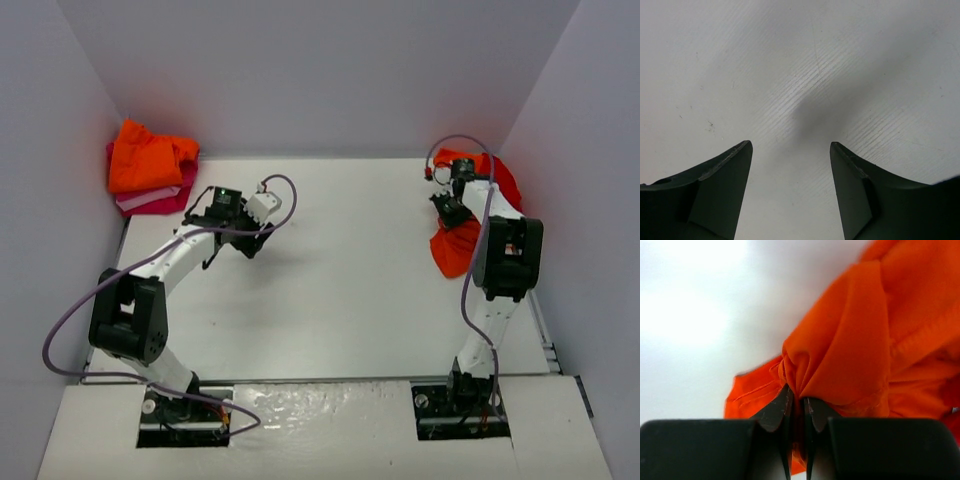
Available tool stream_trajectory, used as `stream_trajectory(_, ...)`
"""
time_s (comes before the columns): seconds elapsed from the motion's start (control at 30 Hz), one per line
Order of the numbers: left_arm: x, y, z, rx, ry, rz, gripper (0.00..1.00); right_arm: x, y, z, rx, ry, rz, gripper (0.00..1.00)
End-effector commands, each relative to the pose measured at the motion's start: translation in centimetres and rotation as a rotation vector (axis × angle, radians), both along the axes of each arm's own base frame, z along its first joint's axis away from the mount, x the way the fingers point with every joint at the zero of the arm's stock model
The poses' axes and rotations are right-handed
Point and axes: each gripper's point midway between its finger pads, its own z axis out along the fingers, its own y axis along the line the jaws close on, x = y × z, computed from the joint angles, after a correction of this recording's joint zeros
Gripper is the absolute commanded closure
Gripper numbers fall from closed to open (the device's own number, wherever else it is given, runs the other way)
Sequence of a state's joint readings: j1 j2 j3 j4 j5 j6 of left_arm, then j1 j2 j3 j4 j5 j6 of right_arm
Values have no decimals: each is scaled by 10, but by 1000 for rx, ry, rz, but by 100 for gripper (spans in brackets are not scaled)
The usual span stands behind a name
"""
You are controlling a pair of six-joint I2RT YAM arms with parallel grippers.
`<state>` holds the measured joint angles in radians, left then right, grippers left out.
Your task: Fold and stack the t-shirts
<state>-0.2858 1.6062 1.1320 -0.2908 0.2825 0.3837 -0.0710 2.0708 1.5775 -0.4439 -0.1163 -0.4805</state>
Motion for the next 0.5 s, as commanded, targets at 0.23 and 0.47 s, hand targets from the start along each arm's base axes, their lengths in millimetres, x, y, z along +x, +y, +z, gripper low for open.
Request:
stream_trajectory(0.23, 22, 7, 46, -43, -163, 79, 40, -109, 219, 245, 458, -374, 830, 100)
stream_trajectory(0.47, 20, 7, 39, -34, -131, 70, 40, -128, 195, 232, 349, -350, 792, 0)
